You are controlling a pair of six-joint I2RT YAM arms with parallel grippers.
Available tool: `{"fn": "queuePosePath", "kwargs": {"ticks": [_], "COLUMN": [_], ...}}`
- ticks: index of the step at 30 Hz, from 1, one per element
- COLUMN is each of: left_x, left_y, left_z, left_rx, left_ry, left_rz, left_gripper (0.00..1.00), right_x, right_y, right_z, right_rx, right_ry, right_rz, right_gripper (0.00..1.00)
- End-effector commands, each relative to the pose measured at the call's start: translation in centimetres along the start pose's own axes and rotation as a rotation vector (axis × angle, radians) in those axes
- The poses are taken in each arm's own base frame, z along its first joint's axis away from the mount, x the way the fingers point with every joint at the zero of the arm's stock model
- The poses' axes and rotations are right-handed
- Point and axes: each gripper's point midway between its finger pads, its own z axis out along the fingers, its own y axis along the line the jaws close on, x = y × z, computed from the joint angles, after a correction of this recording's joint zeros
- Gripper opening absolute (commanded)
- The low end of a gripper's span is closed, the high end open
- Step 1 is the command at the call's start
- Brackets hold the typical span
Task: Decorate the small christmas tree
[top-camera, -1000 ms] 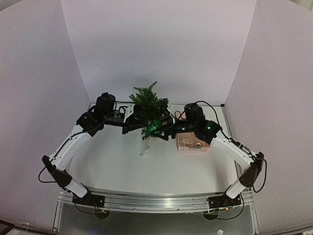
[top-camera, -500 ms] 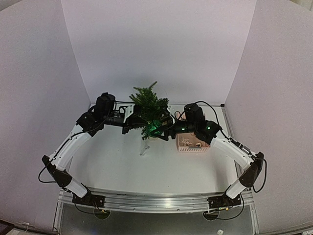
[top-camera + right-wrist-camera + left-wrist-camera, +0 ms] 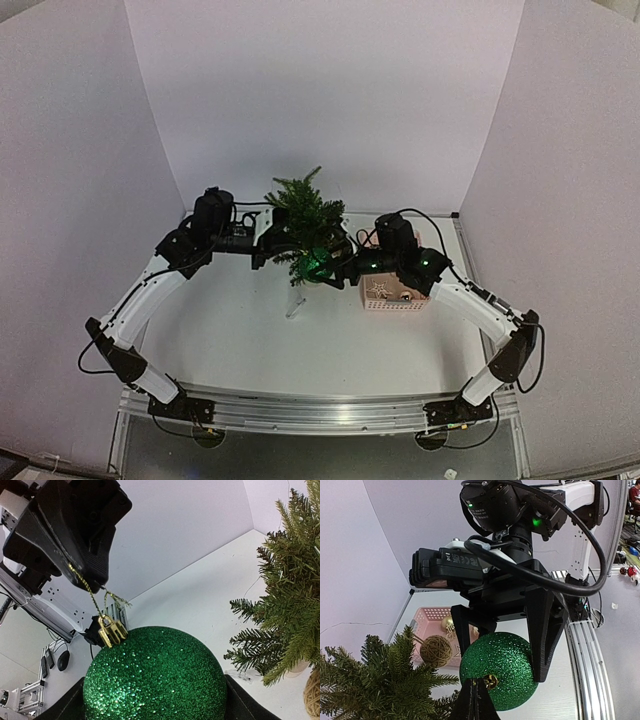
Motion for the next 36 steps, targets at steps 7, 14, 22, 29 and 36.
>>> {"fn": "queuePosePath", "kwargs": {"ticks": [7, 14, 22, 29, 36], "left_x": [-1.4, 0.1, 1.1, 0.7, 0.6], "left_y": [-0.4, -0.9, -1.1, -1.3, -1.3], "left_z": [-2.3, -2.9, -2.9, -2.8, -2.9], "left_rx": [-0.073, -0.087, -0.093, -0.073, -0.071], "left_ry": [-0.019, 0.029, 0.051, 0.039, 0.044], "left_rz": [0.076, 0.077, 0.077, 0.077, 0.079], "left_gripper": [0.0, 0.0, 0.0, 0.0, 0.0], "right_x": [-1.5, -2.8, -4.0, -4.9, -5.6], "right_y": [1.6, 2.3, 2.9, 3.0, 3.0], "right_z": [-0.6, -1.1, -0.2, 0.6, 1.3], "right_rx": [-0.03, -0.042, -0.068, -0.089, -0.108], "right_ry": [-0.035, -0.062, -0.077, -0.131, -0.175], "right_rz": [-0.008, -0.013, -0.072, -0.19, -0.253], "right_gripper": [0.9, 0.91, 0.71, 0.5, 0.38]}}
